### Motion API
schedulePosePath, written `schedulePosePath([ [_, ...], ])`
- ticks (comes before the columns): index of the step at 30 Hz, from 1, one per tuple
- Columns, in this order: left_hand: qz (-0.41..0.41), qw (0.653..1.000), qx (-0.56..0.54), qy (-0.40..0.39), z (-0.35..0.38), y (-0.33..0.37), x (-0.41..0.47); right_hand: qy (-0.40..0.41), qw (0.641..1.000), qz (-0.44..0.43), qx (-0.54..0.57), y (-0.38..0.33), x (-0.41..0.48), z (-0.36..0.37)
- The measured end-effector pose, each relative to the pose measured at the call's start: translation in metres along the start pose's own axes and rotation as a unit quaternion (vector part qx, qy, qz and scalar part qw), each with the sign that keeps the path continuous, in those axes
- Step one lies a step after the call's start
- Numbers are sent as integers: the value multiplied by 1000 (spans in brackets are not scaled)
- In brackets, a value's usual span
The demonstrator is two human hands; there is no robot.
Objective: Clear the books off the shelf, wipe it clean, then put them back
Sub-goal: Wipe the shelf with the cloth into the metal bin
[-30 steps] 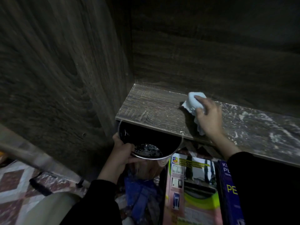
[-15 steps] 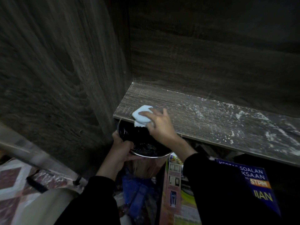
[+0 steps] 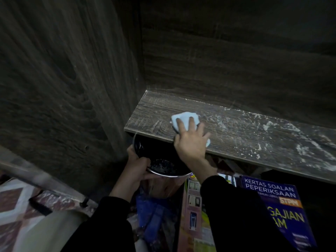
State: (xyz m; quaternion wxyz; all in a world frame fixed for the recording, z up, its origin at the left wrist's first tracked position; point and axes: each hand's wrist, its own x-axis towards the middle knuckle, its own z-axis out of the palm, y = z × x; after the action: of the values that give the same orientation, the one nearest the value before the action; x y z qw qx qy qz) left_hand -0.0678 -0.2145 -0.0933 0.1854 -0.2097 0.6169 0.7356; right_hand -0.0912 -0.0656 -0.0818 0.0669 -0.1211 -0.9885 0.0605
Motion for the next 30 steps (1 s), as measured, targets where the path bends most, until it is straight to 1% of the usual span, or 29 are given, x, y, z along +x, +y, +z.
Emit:
schedulePosePath([
  [2, 6, 1000, -2, 4, 4, 0, -2, -16, 998, -52, -11, -14, -2, -1],
  [5, 18, 1000, -13, 18, 14, 1, -7, -53, 990, -134, 11, -19, 3, -3],
  [6, 22, 999, -18, 22, 17, 1, -8, -59, 984, -159, 46, -18, 6, -4],
  [7, 24, 999, -23, 24, 19, 1, -9, -63, 977, -176, 106, -15, 9, -8],
  [9, 24, 999, -27, 24, 21, 1, -10, -58, 953, -179, 236, -5, 11, -17],
  [11, 25, 999, -19, 27, 22, 1, -9, -19, 930, -137, 339, 10, 9, -27],
  [12, 26, 999, -13, 30, 22, 1, -9, 4, 913, -95, 396, 20, 7, -34],
  [14, 27, 999, -5, 34, 23, 1, -8, 29, 857, -7, 515, 45, 5, -49],
  [16, 26, 999, -2, 38, 23, 0, -6, 55, 802, 67, 591, 76, 6, -66],
  [17, 25, 999, 0, 37, 23, 0, -5, 69, 768, 106, 628, 95, 8, -72],
  [19, 25, 999, 0, 34, 22, -1, -4, 86, 688, 175, 699, 135, 7, -89],
  [20, 24, 999, -5, 31, 22, -2, -3, 95, 659, 199, 720, 156, 5, -96],
  [21, 21, 999, -10, 28, 21, -2, -2, 106, 637, 220, 731, 176, 3, -102],
  [23, 16, 999, -10, 26, 20, -3, 2, 150, 610, 266, 731, 214, -3, -112],
  [24, 15, 1000, -9, 26, 20, -3, 4, 185, 599, 292, 722, 232, -6, -118],
  [25, 16, 1000, -6, 25, 19, -4, 6, 217, 591, 320, 708, 248, -10, -123],
  [26, 17, 1000, -3, 26, 18, -4, 7, 254, 592, 352, 679, 265, -13, -126],
  [27, 19, 999, 1, 27, 17, -4, 9, 283, 606, 377, 641, 280, -17, -127],
  [30, 24, 1000, 11, 17, 14, -6, 12, 344, 683, 418, 490, 317, -31, -120],
])
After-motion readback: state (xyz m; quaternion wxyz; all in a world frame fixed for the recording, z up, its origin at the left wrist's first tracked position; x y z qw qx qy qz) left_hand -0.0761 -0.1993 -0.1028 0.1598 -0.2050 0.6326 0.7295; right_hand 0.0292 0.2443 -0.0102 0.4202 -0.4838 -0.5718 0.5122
